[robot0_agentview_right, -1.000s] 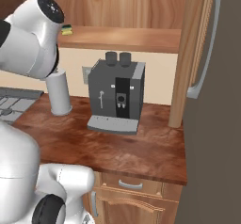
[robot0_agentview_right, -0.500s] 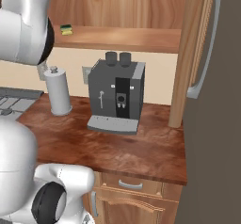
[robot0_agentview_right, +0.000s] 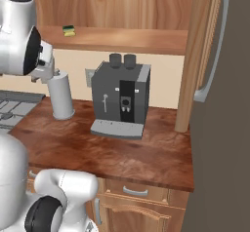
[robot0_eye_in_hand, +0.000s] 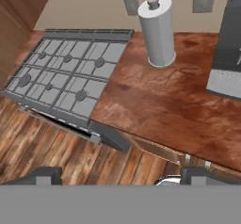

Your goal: Open the cabinet. Pick the sponge and place it next to the sink. Then close the cabinet.

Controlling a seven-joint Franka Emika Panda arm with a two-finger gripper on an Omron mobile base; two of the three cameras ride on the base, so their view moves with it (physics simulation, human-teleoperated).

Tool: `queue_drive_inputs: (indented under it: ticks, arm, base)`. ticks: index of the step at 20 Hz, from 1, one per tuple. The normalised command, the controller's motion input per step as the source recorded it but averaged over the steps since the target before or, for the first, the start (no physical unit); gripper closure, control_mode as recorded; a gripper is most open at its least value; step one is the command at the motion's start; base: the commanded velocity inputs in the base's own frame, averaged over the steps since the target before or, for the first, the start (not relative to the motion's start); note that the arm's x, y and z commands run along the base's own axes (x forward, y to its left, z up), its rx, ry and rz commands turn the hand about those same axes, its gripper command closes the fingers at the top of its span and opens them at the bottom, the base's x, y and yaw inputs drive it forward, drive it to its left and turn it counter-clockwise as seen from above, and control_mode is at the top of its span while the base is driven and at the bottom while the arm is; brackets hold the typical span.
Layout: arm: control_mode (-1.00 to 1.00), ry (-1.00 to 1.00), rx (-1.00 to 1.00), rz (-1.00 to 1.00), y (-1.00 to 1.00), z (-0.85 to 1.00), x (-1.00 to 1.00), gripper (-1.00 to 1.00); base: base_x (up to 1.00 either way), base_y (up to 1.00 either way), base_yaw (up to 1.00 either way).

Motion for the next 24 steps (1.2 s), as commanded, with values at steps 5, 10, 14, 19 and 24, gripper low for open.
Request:
queue_drive_inputs:
  ticks: [5,10,14,19,24]
  arm:
    - [-1.0,-0.21,-0.08,0.0,0.0,-0.22,0.0,-1.0]
    - [-1.0,-0.17,-0.06,0.0,0.0,0.31,0.0,-1.0]
    - [-1.0,-0.06,-0.1,-0.06,0.0,0.29,0.0,-1.0]
    - [-1.0,0.0,-0.14,-0.15,0.0,0.04,0.04,-1.0]
    - [-1.0,0.0,-0.07,-0.13,0.0,0.01,0.16,-1.0]
  base:
    - [0.0,0.0,0.0]
    - [0.0,0.0,0.0]
    - [0.0,0.0,0.0]
    - [0.0,0.0,0.0]
    - [0.0,0.0,0.0]
